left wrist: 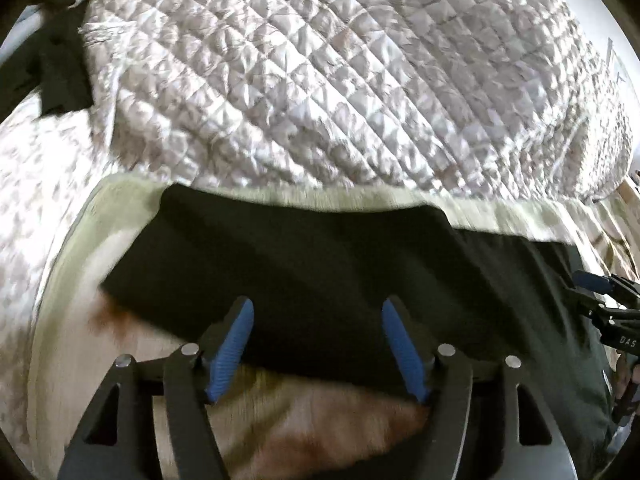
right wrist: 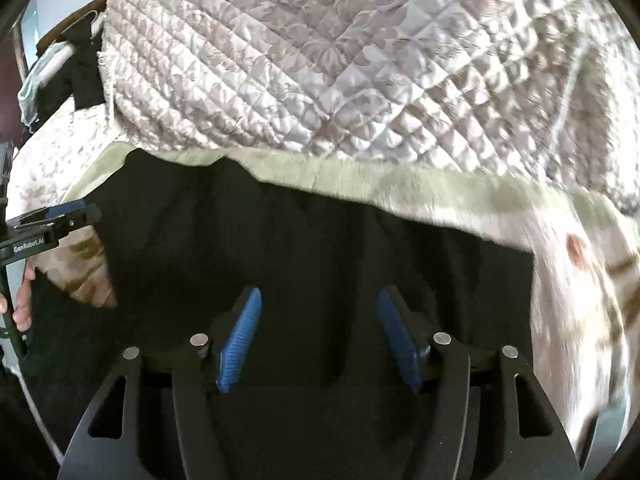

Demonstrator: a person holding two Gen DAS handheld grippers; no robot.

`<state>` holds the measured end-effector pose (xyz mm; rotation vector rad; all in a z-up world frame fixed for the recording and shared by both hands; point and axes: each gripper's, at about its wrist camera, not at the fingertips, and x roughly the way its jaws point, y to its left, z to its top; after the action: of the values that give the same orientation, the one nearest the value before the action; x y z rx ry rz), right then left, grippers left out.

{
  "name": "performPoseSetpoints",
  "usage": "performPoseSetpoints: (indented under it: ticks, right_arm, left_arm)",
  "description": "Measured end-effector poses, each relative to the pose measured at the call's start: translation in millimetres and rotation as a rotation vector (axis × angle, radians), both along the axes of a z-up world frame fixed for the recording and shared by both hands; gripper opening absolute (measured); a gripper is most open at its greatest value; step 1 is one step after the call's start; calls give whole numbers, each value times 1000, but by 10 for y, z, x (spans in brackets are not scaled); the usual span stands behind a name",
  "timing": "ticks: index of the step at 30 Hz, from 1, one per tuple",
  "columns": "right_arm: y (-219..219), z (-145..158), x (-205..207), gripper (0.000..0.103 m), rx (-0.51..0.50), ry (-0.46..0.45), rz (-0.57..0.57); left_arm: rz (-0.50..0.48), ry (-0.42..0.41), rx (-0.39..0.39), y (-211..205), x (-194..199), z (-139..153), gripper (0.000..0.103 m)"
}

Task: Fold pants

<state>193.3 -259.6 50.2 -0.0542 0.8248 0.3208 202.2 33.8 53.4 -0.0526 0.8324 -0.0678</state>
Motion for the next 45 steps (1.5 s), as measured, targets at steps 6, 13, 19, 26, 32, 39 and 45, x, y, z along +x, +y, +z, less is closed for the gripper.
performPoseSetpoints:
  ticks: [6, 13, 19, 26, 32, 39, 45]
  right_arm:
    - [101, -194, 602, 62, -40, 22, 37]
    - [132, -473, 1085, 69, -95, 93, 75]
    - [218, -475, 1078, 16, -140, 67, 103]
    - [288, -100, 770, 8, -111, -10, 98]
    - [154, 423, -116, 8, 3, -125, 121]
    - [80, 256, -1408, 8, 106, -71, 140]
    - [-116, -501, -1993, 12, 187, 119, 56]
  left_arm:
    - [28, 34, 38, 81, 525, -258, 74]
    - [22, 83, 65, 90, 842, -512, 74]
    - [-52, 45, 112, -107, 805, -508, 31]
    - [-10, 13, 25, -11, 620, -316, 5]
    - [-4, -79, -27, 74, -128, 105, 5]
    - [15, -78, -90, 193, -1251, 100, 5]
    - [52, 82, -132, 288, -1843, -380, 6]
